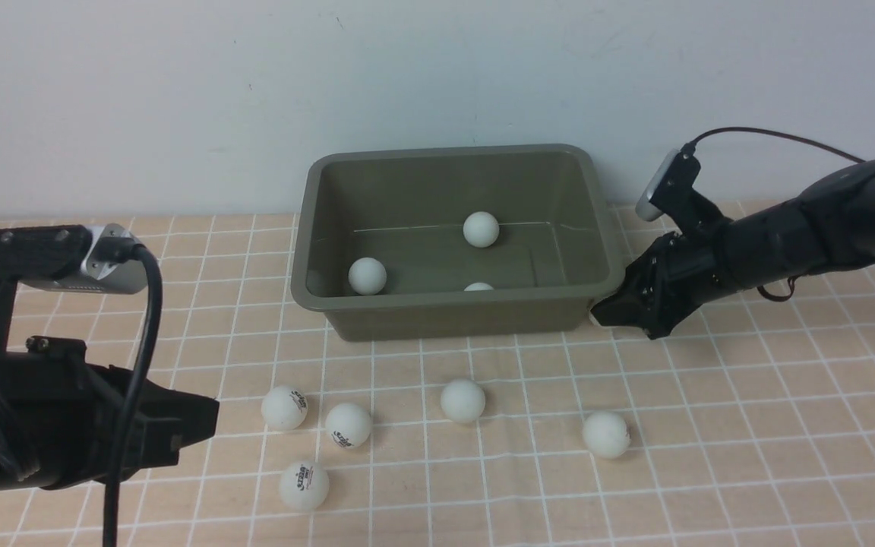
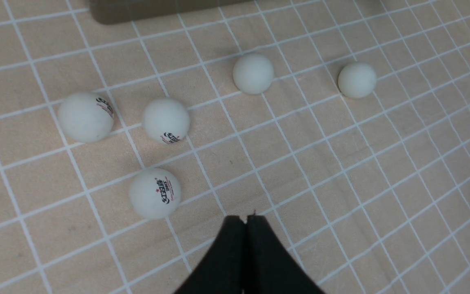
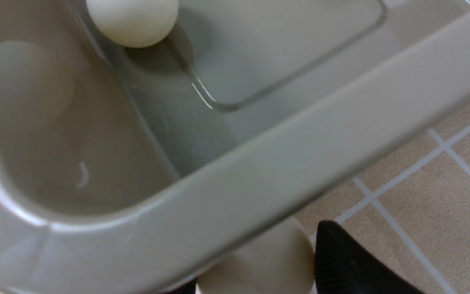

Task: Put the table tennis balls into the box on the light coffee tablecloth.
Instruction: 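Reach for and grasp a ping pong ball on the table, then release the ping pong ball into the bin and lift the gripper away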

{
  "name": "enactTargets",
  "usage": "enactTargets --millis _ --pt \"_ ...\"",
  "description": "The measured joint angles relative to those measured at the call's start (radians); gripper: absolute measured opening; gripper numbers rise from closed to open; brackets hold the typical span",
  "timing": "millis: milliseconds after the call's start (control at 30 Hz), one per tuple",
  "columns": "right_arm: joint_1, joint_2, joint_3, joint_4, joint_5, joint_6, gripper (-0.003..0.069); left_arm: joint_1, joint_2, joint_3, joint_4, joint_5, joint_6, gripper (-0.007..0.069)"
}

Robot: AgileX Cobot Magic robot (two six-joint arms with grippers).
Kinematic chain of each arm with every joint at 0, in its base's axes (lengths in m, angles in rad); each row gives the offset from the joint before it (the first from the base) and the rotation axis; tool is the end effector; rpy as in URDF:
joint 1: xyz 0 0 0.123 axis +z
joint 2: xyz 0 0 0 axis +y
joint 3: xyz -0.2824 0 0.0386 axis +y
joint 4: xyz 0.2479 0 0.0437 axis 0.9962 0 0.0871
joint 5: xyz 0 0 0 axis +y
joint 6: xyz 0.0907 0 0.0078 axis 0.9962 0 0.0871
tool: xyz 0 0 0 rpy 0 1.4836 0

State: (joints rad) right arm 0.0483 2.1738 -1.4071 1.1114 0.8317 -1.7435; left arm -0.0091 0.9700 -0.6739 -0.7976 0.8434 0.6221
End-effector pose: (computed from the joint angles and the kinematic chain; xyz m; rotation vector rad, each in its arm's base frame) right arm 0.4262 0.0811 0.1315 -1.1802 2.1028 0.6474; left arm 0.1709 -0.0503 0.2882 0.2875 2.3571 -0.6778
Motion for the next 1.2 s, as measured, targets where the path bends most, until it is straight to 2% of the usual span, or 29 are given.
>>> enactTargets --millis 167,367,533,667,833,933,1067,1200 --pt "0.000 -0.001 0.000 -0.044 -0.007 0.046 0.0341 0.000 0.000 0.000 -0.001 0.000 0.000 -0.0069" --pt "-0.008 -0.017 -0.007 -0.173 -0.003 0.180 0.0341 0.000 0.000 0.000 -0.001 0.000 0.000 -0.0069" --pt "-0.061 -0.056 -0.006 -0.296 -0.001 0.306 0.0330 0.000 0.000 0.000 -0.001 0.000 0.000 -0.0069" --pt "-0.120 -0.123 -0.003 -0.325 -0.005 0.359 0.0330 0.000 0.000 0.000 -0.001 0.000 0.000 -0.0069" --pt "-0.139 -0.233 -0.003 -0.315 0.023 0.362 0.0330 0.000 0.000 0.000 -0.001 0.000 0.000 -0.0069" --pt "-0.113 -0.281 -0.013 -0.237 0.033 0.360 0.0330 0.000 0.000 0.000 0.000 0.000 0.000 -0.0069" --pt "-0.035 -0.286 -0.058 -0.127 0.032 0.352 0.0330 0.000 0.000 0.000 0.000 0.000 0.000 -0.0069" --pt "0.084 -0.250 -0.104 -0.082 -0.007 0.348 0.0330 0.000 0.000 0.000 0.000 0.000 0.000 -0.0069"
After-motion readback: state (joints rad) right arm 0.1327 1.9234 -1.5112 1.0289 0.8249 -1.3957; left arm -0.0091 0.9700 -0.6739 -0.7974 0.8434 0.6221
